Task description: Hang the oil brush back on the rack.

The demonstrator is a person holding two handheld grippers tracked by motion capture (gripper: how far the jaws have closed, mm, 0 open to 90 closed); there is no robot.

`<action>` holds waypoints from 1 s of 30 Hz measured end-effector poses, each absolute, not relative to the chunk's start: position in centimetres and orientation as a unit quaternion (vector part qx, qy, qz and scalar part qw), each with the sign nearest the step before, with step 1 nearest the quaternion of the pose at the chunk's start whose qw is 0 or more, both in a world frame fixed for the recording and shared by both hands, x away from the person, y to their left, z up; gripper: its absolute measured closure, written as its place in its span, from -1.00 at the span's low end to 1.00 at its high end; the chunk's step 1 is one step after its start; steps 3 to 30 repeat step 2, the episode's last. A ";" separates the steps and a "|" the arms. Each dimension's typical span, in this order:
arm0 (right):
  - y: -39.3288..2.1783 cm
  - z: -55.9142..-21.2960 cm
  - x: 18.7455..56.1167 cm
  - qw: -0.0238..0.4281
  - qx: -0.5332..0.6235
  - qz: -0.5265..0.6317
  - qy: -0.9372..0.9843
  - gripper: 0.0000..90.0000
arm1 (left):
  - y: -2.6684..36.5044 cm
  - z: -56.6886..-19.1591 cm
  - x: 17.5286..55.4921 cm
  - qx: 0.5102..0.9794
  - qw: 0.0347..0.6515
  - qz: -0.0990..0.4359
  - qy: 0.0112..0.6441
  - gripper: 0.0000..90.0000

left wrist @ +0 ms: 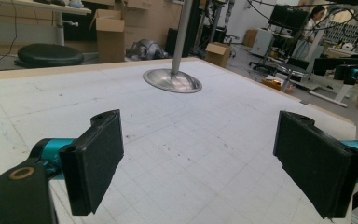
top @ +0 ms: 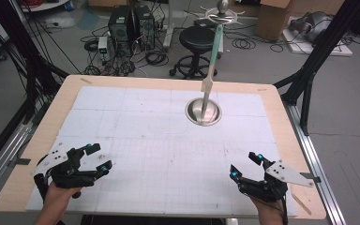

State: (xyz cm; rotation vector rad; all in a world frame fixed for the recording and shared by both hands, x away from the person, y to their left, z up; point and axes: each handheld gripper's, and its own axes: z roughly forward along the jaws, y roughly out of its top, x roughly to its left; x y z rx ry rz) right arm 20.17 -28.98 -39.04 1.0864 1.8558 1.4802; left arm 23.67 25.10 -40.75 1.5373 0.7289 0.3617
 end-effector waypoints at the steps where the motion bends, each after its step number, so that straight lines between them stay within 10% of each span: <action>1: -29.0 -39.0 20.2 0.263 0.401 0.547 0.686 -0.60 | 25.1 -40.8 23.7 0.676 0.645 0.159 0.319 -0.64; 30: -29.1 -39.0 20.2 0.265 0.401 0.547 0.685 -0.60 | 25.1 -40.8 23.7 0.675 0.645 0.159 0.320 -0.64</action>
